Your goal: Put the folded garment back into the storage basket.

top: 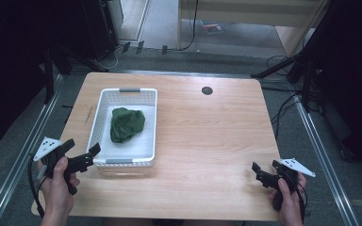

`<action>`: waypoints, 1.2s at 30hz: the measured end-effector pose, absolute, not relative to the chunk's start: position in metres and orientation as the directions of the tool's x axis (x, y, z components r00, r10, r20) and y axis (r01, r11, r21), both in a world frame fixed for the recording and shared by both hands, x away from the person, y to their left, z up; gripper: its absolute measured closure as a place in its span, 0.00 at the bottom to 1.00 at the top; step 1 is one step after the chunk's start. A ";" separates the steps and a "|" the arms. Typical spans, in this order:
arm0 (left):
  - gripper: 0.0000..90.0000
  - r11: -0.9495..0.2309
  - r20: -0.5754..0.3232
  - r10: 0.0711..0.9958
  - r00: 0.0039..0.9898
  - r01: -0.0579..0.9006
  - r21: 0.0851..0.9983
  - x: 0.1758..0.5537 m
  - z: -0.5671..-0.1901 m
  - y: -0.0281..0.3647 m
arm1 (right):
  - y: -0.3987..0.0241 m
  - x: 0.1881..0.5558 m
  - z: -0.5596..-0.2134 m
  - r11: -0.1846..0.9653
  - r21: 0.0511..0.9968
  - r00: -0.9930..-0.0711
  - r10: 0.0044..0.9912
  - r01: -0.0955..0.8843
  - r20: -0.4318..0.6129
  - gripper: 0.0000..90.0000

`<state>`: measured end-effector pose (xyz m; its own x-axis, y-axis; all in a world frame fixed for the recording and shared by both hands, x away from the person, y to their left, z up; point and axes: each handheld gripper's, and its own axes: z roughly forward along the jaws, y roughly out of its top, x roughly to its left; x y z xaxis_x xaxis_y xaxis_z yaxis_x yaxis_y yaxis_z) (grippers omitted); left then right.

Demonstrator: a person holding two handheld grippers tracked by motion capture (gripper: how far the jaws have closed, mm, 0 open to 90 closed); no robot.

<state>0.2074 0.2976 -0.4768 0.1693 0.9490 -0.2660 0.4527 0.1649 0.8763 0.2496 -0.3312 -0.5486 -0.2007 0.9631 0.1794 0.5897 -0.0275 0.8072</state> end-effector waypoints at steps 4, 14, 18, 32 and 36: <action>0.00 0.177 -0.270 0.951 0.149 0.453 0.874 0.198 -0.486 0.306 | -0.331 0.249 -0.549 -0.027 0.808 -0.201 0.963 0.589 0.178 0.14; 0.00 0.209 -0.274 0.957 0.096 0.427 0.880 0.178 -0.511 0.333 | -0.331 0.250 -0.549 -0.027 0.807 -0.200 0.964 0.590 0.178 0.14; 0.00 0.224 -0.285 0.956 0.074 0.445 0.867 0.170 -0.525 0.348 | -0.332 0.250 -0.549 -0.028 0.808 -0.203 0.962 0.588 0.181 0.14; 0.00 0.180 -0.249 0.965 0.079 0.491 0.853 0.178 -0.554 0.361 | -0.331 0.250 -0.549 -0.027 0.806 -0.200 0.963 0.592 0.179 0.14; 0.00 0.207 -0.276 0.959 0.068 0.496 0.843 0.178 -0.555 0.365 | -0.332 0.250 -0.549 -0.028 0.807 -0.202 0.962 0.590 0.181 0.14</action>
